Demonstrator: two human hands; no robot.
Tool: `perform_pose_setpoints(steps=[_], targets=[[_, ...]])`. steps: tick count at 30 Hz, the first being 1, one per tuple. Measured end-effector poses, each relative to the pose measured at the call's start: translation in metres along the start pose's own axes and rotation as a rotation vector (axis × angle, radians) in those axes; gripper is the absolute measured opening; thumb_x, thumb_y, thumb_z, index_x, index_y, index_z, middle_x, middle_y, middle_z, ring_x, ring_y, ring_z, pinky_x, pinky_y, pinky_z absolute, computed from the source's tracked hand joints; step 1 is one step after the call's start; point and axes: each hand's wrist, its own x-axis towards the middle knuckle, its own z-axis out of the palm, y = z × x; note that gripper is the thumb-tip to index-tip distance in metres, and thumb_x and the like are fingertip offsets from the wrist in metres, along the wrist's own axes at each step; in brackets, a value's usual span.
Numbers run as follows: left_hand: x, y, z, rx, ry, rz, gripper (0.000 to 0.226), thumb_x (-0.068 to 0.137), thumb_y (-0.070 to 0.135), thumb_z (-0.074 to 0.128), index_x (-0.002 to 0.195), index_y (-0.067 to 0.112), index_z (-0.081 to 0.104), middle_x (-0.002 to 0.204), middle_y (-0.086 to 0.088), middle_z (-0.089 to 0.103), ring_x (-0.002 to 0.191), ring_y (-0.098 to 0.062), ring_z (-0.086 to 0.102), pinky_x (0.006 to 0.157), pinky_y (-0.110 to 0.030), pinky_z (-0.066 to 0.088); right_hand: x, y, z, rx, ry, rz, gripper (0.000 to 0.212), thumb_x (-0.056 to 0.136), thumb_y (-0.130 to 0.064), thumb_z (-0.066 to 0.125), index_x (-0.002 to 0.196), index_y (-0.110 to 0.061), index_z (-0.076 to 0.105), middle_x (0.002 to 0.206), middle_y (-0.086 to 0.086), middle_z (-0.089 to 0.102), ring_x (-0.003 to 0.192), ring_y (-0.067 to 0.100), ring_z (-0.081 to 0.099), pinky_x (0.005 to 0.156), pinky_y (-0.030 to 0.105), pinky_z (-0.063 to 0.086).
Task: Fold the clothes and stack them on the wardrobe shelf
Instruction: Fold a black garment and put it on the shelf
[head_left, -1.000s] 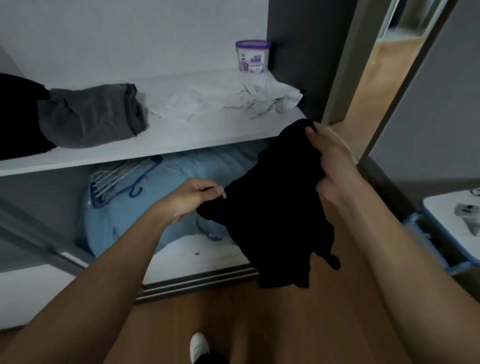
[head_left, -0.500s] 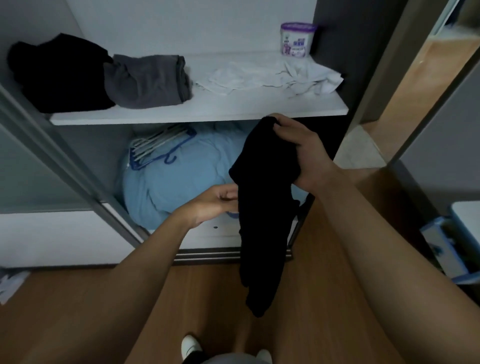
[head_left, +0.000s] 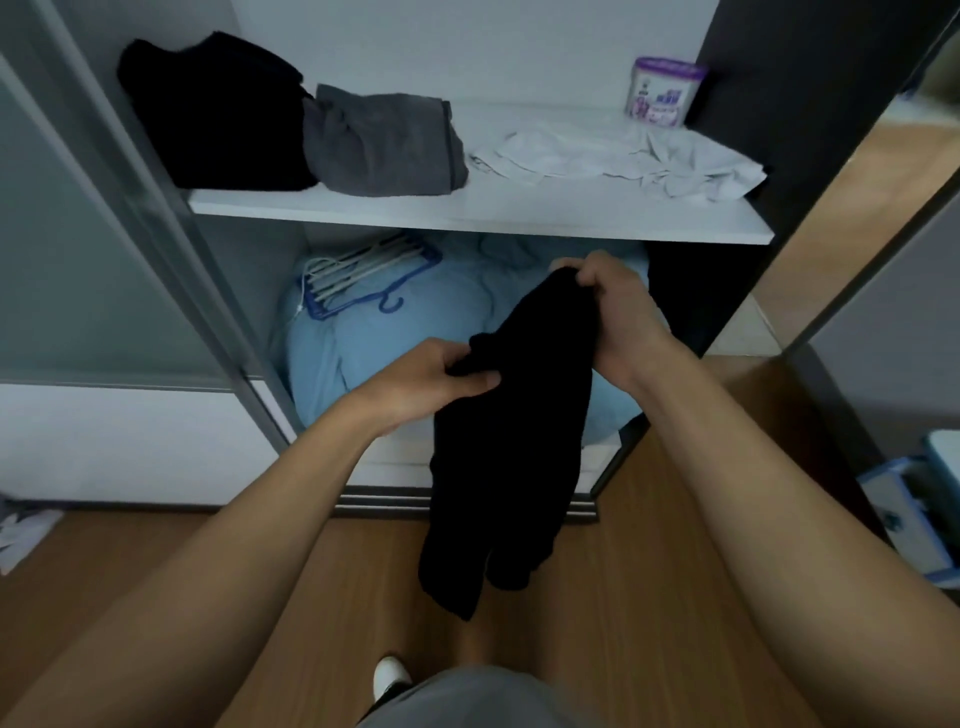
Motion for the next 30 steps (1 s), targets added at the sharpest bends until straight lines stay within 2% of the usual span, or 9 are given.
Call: perform_pose_setpoints(steps=[4,8,10,12,14,16,21,26,30], targets=[[-0.005,-0.001,-0.029,0.014,0.183,0.051,0.024,0.086,0.015,0.072,0.081,0.038,0.079,0.087,0.009,0.078,0.077,-0.002,0.071,0.068,-0.011,0.051,0.011,0.017,0.005,-0.340,0.174,0.072,0.029,0.085,-0.005,0.043,0.068,-0.014,0.064,0.061,-0.001,0.061,0.058,0.012,0.057,0.051,0.019,0.046],[-0.001,-0.001,-0.053,0.148,0.268,0.046,0.013,0.081,0.023,0.070,0.073,0.030,0.077,0.065,0.015,0.072,0.058,0.005,0.065,0.052,-0.007,0.044,0.022,0.041,0.017,-0.901,0.246,-0.012,0.026,0.084,-0.004,0.046,0.077,0.010,0.067,0.081,0.026,0.068,0.067,0.017,0.058,0.057,0.024,0.039],[0.003,-0.005,-0.068,0.169,0.297,0.031,0.011,0.082,0.023,0.069,0.075,0.019,0.076,0.060,0.012,0.068,0.053,0.003,0.062,0.048,-0.007,0.040,0.025,0.047,0.029,-0.872,0.245,-0.079,0.030,0.085,-0.006,0.044,0.084,0.015,0.066,0.084,0.028,0.069,0.073,0.018,0.057,0.059,0.024,0.039],[0.004,-0.009,-0.083,0.182,0.280,0.022,0.018,0.084,0.022,0.069,0.074,0.007,0.072,0.055,0.009,0.063,0.050,-0.001,0.059,0.047,-0.010,0.038,0.029,0.050,0.043,-0.772,0.163,-0.067,0.031,0.075,-0.012,0.045,0.077,-0.004,0.074,0.076,0.008,0.072,0.072,0.013,0.063,0.059,0.018,0.046],[0.006,-0.011,-0.093,0.211,0.242,0.031,0.024,0.085,0.020,0.068,0.066,0.006,0.064,0.052,0.007,0.055,0.047,-0.003,0.051,0.046,-0.013,0.034,0.034,0.054,0.060,-0.798,0.026,-0.034,0.025,0.079,-0.030,0.054,0.081,-0.021,0.077,0.080,-0.003,0.075,0.076,0.006,0.068,0.066,0.014,0.048],[0.008,-0.012,-0.102,0.260,0.200,0.049,0.028,0.084,0.023,0.066,0.066,0.002,0.060,0.056,0.004,0.053,0.049,-0.005,0.048,0.047,-0.018,0.032,0.040,0.062,0.076,-0.951,-0.045,-0.053,0.036,0.083,-0.053,0.064,0.085,-0.019,0.074,0.075,-0.005,0.070,0.068,0.005,0.065,0.061,0.018,0.045],[0.014,-0.014,-0.118,0.331,0.177,0.096,0.027,0.085,0.030,0.070,0.080,0.004,0.071,0.064,-0.004,0.062,0.056,-0.005,0.055,0.054,-0.022,0.037,0.055,0.064,0.081,-0.939,0.030,-0.205,0.033,0.094,-0.027,0.068,0.077,0.001,0.065,0.062,0.004,0.057,0.056,0.011,0.052,0.055,0.029,0.038],[0.014,-0.024,-0.149,0.500,0.066,-0.049,0.030,0.083,0.037,0.076,0.081,0.008,0.067,0.071,-0.002,0.059,0.067,-0.011,0.057,0.063,-0.026,0.038,0.060,0.048,0.069,-0.841,0.033,-0.379,0.014,0.093,-0.015,0.070,0.093,-0.025,0.079,0.093,-0.004,0.078,0.084,0.008,0.073,0.077,0.019,0.055],[0.005,-0.054,-0.161,0.445,0.045,-0.237,0.035,0.088,0.039,0.072,0.091,0.004,0.073,0.082,-0.005,0.068,0.080,-0.019,0.063,0.071,-0.029,0.038,0.065,0.041,0.057,-0.712,0.105,-0.381,0.019,0.092,-0.013,0.070,0.086,-0.029,0.079,0.091,0.003,0.078,0.077,0.009,0.071,0.072,0.021,0.056]])
